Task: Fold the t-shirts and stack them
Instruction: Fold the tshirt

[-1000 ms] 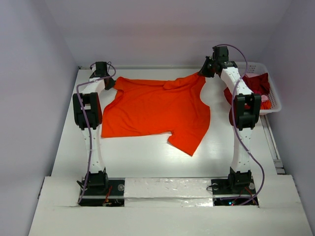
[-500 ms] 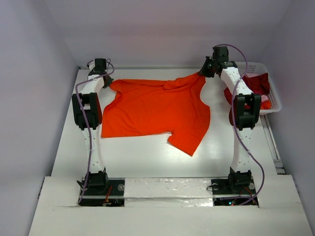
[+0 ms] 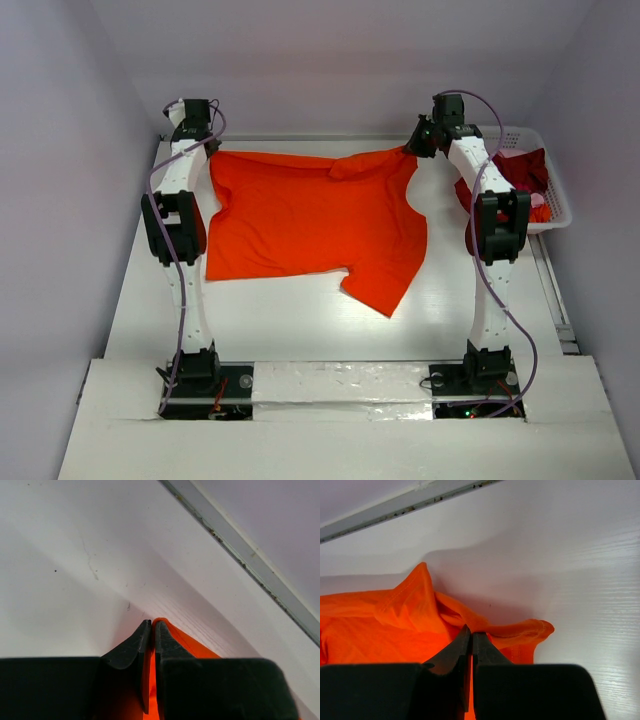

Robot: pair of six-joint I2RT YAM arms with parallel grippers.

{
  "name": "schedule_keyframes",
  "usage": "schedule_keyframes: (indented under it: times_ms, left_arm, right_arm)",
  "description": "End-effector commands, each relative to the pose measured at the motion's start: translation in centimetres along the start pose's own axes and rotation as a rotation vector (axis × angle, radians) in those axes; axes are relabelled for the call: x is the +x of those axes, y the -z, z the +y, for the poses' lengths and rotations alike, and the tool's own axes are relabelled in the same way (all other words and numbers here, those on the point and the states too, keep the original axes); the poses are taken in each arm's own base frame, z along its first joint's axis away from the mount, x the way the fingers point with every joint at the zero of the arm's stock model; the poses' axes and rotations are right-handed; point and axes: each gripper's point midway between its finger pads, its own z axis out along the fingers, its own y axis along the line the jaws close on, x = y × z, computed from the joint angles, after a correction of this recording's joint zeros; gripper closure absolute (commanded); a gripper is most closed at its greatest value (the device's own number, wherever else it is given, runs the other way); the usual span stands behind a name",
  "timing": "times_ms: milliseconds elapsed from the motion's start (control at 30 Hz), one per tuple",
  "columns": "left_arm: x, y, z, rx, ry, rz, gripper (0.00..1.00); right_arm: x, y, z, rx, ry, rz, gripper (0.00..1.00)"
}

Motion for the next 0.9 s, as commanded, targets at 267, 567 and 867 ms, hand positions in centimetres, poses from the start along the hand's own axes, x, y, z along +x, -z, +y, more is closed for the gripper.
schedule_keyframes:
  times_ms: [267,567,867]
  left_arm:
    - [-5.0,3.9,1.4,-0.081,0.024,-0.132,1.0]
    - [-4.4,3.1,-0.9,0.023,0.007,-0.081,1.0]
    - [-3.3,4.3,-1.0,0.045,0.004,-0.059,1.0]
  right_arm:
    - [-3.1,2.5,0.9,0.005,0.003,-0.101,1.0]
    - [-3.5,2.2,0.2,0.026,-0.006,-0.102,1.0]
    - [-2.8,3.2,0.2,0.026,-0.012,-0.098,1.0]
